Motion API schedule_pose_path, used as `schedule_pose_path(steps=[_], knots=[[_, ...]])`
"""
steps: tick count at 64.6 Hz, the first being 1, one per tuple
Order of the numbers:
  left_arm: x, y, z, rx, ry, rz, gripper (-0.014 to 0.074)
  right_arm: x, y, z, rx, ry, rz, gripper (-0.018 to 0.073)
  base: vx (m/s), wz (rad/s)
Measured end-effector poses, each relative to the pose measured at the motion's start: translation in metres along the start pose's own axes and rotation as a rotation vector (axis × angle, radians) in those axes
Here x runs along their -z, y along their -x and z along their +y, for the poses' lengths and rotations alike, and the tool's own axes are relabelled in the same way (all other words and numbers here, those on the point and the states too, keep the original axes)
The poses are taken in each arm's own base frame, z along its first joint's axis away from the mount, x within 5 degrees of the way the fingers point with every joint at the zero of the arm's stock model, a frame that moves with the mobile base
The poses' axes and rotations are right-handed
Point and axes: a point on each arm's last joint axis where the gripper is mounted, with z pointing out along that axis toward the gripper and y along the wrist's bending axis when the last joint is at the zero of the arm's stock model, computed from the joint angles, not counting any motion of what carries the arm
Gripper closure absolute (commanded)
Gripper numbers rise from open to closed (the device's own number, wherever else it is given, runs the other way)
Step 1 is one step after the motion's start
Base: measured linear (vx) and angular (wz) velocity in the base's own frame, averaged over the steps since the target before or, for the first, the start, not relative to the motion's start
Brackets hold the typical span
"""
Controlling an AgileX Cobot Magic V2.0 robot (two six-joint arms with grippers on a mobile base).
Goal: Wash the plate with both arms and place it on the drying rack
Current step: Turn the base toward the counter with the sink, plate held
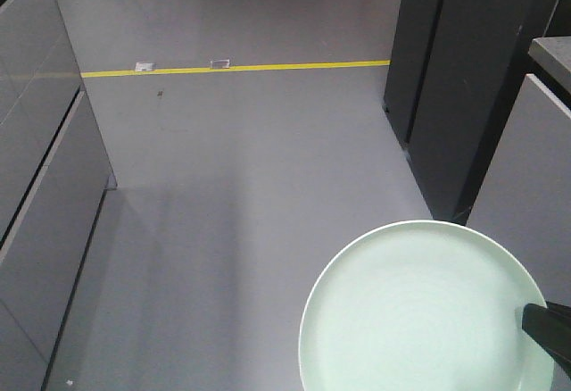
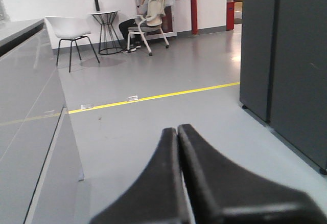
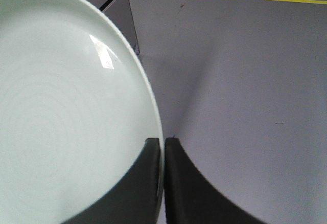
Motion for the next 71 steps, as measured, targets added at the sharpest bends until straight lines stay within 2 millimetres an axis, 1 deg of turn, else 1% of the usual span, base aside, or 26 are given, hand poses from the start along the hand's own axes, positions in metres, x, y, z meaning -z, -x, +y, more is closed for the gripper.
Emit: schedule_pose_path(steps=[37,71], knots=[[0.0000,0.0000,0.0000,0.000,0.000,0.000,0.0603,0.0000,0.0000,0.0000,0.000,0.000,0.000,0.0561,0.18,-0.19],[0.0000,0.0000,0.0000,0.000,0.000,0.000,0.0603,0.0000,0.0000,0.0000,0.000,0.000,0.000,0.0561,0.14,-0.27]])
